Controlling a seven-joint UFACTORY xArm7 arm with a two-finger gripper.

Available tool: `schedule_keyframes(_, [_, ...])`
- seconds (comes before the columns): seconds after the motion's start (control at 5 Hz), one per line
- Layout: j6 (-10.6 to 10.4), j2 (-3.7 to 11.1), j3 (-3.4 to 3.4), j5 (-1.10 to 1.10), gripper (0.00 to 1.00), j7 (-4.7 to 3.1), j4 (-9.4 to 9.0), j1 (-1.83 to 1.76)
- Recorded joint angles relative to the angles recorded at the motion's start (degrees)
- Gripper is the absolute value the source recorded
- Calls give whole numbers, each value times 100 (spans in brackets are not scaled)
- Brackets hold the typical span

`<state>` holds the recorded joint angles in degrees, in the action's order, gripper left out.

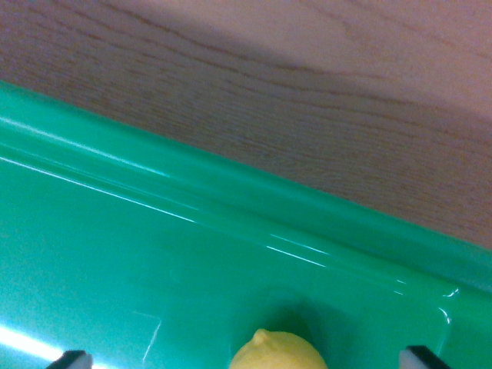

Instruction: Pick fruit

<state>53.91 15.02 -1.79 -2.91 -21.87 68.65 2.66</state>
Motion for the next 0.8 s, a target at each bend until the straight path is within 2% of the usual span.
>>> schedule_keyframes(0.2, [-248,123,-38,-9,0,-170,-136,40])
schedule_keyframes(0.4, [-248,123,-38,-9,0,-170,-136,40])
schedule_keyframes(0.6, [-474,235,-73,-18,0,-325,-262,77])
schedule_keyframes(0.8, [-474,235,-73,-18,0,-325,-262,77])
